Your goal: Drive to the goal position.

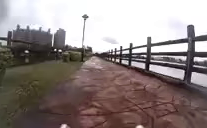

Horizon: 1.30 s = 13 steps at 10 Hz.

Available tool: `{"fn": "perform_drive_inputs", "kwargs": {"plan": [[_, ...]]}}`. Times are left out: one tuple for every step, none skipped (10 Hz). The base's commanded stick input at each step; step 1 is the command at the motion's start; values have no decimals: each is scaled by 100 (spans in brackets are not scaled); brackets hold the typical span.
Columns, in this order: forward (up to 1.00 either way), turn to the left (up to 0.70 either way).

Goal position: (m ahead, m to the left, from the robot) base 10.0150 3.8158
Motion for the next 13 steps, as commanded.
{"fn": "perform_drive_inputs", "kwargs": {"plan": [[85,1],[85,1],[85,1],[85,1],[85,1],[85,1],[85,1],[85,1],[85,1],[85,1],[85,1],[85,1],[85,1]]}}
